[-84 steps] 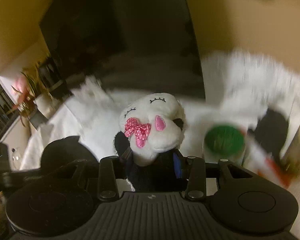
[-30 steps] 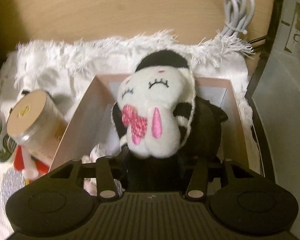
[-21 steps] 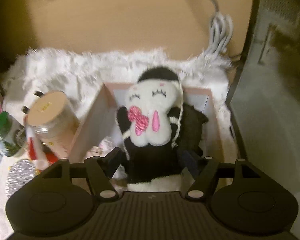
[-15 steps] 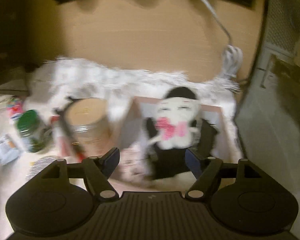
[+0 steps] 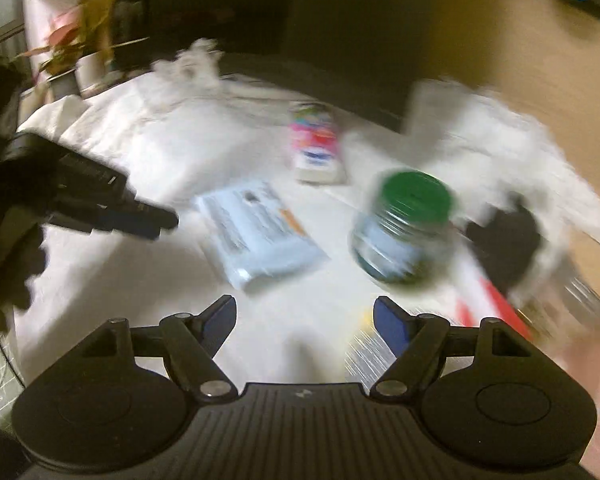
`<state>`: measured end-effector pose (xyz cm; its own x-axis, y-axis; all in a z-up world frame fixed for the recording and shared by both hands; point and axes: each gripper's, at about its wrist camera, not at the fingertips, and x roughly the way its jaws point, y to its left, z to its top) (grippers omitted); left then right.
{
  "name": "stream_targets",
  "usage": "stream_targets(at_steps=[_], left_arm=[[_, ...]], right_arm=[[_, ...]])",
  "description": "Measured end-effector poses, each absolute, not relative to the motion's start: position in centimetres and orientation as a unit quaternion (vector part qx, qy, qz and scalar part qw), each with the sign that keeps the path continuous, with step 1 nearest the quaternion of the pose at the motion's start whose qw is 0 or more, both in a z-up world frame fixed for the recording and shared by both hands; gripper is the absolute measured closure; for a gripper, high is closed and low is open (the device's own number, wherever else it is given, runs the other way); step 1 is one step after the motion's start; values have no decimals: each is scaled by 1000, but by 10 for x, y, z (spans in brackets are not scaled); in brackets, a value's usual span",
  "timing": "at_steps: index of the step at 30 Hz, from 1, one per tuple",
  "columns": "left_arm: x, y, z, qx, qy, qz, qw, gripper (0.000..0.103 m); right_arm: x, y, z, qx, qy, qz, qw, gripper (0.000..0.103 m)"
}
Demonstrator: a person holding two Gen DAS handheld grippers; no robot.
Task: Organize soft objects
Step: 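Grasp the pink tissue pack with the right tool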
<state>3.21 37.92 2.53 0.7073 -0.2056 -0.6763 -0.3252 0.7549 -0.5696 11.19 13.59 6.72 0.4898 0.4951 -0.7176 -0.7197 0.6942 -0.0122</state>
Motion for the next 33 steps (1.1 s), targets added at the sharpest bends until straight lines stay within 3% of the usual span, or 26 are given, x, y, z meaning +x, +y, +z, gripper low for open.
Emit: stream_targets(at_steps=[6, 8, 15, 18, 19, 20, 26, 33], left_arm=[[3, 387, 30, -317, 381, 11, 869, 73], [-9, 389, 30, -316, 377, 0, 871, 73], [-23, 390, 34, -303, 387, -21, 871, 73], [-24, 395, 34, -306, 388, -16, 869, 73], [-24, 396, 34, -307, 389, -16, 868, 73], [-24, 397, 33, -308, 390, -15, 867, 73], [-7, 402, 22, -327, 389, -17, 861, 73], [23, 397, 16, -351, 382, -15, 855, 73]], right_arm=[[161, 211, 87, -176, 323, 361, 857, 26], [190, 232, 89, -165, 325, 342, 866, 20], [285, 284, 55, -128, 425, 270, 854, 21], [291, 286, 38, -120, 457, 276, 837, 26], [287, 286, 35, -127, 459, 278, 834, 46], [282, 286, 33, -140, 458, 280, 832, 52], [222, 261, 41, -201, 430, 318, 821, 56], [166, 196, 63, -147, 448, 321, 822, 58]])
